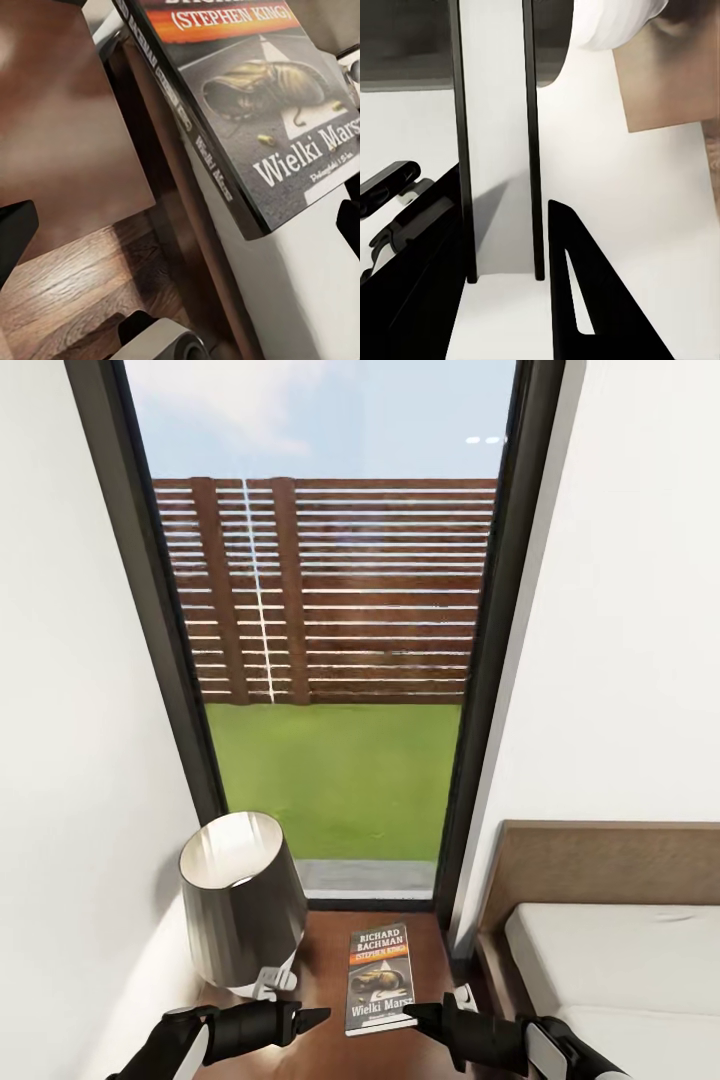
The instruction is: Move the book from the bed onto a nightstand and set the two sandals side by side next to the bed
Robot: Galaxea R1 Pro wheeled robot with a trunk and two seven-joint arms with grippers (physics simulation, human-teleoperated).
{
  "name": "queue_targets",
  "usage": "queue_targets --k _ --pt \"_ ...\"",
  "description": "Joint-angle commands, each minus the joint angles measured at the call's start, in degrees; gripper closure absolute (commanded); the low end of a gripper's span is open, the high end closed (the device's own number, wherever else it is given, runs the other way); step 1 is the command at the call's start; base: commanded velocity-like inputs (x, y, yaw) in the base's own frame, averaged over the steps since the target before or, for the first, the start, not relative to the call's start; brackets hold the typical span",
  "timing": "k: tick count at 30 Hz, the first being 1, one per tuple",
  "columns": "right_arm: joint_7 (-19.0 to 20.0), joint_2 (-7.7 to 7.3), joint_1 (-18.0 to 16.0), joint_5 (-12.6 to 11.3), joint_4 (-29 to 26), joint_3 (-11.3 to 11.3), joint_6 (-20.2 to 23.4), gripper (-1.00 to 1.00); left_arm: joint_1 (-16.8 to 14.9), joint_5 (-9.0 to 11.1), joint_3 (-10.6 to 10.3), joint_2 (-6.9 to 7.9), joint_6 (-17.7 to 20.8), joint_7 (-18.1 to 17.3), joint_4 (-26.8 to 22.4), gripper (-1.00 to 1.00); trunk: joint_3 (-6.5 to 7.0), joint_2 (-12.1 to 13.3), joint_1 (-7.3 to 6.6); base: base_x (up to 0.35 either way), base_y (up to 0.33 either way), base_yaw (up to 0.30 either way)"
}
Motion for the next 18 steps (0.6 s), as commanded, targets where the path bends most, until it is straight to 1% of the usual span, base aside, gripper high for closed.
queue_targets --k 1,18 --pt "0.0 -0.03 0.0 -0.6 0.0 0.5 0.3 1.0 0.0 0.5 -0.1 0.0 0.6 -0.1 0.0 -1.0 -0.26 -0.5 0.23 0.0 0.0 0.0" --pt "0.4 -0.05 0.0 -0.6 -0.1 0.5 0.3 1.0 0.0 0.5 -0.1 -0.09 0.6 -0.1 0.0 -1.0 -3.31 -7.3 3.97 0.0 0.0 0.0"
